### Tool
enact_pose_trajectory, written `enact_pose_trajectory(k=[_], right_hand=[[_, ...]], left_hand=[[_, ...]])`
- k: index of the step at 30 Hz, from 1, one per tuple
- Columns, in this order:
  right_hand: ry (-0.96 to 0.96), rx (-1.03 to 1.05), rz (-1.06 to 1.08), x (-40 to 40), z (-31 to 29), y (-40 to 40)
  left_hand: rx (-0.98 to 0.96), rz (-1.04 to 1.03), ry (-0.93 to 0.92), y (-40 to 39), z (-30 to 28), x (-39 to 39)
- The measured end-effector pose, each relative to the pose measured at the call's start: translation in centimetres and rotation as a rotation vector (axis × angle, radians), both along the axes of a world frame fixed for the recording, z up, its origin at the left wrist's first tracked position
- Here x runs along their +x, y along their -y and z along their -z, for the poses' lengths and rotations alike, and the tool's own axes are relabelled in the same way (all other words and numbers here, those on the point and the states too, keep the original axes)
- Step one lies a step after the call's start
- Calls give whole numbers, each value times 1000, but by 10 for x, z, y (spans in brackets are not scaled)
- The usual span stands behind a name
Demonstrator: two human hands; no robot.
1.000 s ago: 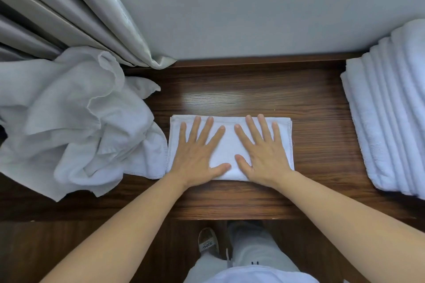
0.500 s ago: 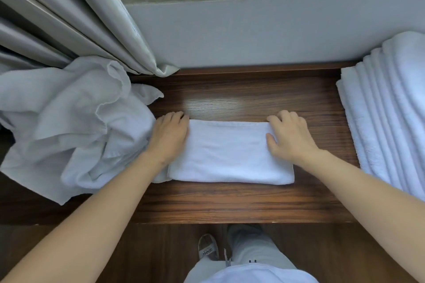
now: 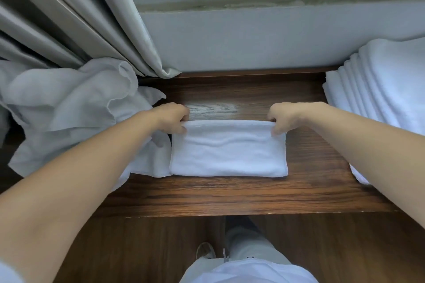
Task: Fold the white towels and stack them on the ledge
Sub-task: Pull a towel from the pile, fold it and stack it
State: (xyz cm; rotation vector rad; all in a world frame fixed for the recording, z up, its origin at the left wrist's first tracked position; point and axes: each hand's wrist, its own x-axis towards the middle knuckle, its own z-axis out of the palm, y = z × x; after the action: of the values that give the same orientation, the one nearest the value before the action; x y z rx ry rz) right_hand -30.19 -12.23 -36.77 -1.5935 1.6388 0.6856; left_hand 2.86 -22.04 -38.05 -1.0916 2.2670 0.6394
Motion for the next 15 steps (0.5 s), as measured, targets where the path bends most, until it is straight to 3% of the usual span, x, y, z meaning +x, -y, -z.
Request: enact_pose_trajectory(k=[6,15], right_hand=[[28,-132,22,-6,-57,-43],[91,-726,220,-3,-160,-89]], left_hand=[[-51,-4,-226,-31,-55,37],[-405,-40,-479,-39,-164,49]])
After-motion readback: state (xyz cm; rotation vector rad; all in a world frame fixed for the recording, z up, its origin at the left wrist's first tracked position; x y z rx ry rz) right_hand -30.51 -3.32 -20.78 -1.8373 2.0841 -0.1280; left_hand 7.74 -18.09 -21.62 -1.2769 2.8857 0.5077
